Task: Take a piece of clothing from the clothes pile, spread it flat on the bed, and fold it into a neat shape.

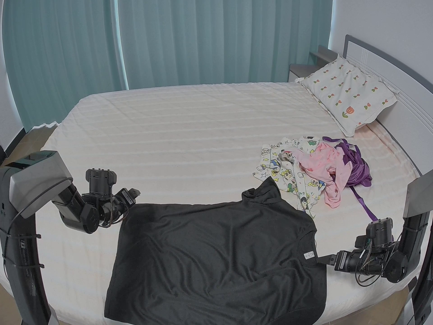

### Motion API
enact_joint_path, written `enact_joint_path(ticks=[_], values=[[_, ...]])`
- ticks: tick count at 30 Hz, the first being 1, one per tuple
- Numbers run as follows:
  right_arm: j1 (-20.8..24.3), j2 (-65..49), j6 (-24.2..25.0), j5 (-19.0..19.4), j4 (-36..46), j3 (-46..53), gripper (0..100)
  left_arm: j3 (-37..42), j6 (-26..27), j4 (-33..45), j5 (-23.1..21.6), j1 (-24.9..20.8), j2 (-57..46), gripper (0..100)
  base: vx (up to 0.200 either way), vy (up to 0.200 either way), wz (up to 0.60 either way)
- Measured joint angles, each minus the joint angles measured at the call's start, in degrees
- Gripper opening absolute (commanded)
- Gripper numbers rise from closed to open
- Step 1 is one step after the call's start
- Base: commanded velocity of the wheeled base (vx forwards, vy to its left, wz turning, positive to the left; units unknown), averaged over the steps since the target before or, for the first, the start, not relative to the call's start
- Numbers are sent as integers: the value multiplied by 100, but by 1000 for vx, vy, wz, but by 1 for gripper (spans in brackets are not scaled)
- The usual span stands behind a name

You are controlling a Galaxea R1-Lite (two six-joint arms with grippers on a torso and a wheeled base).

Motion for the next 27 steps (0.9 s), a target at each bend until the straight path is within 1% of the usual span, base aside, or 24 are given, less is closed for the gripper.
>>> enact_joint_path(ticks=[6,12,13,16,23,25,27], values=[[140,12,11,2,0,9,100,-745,160,112,-20,162,651,100,0,0,0],[256,39,74,2,5,-6,100,-1095,224,141,-17,206,1114,100,0,0,0],[273,45,110,0,0,-16,100,-1117,230,141,-20,206,1150,0,0,0,0],[317,66,196,-6,-4,-46,100,-1165,249,143,-39,206,1239,0,0,0,0],[339,98,216,-6,-4,-72,100,-1318,217,110,27,243,1332,0,0,0,0],[344,105,218,-6,-6,-74,100,-1345,211,79,150,271,1342,0,0,0,0],[344,108,218,-6,-9,-77,100,-1376,204,-55,434,315,1348,0,0,0,0]])
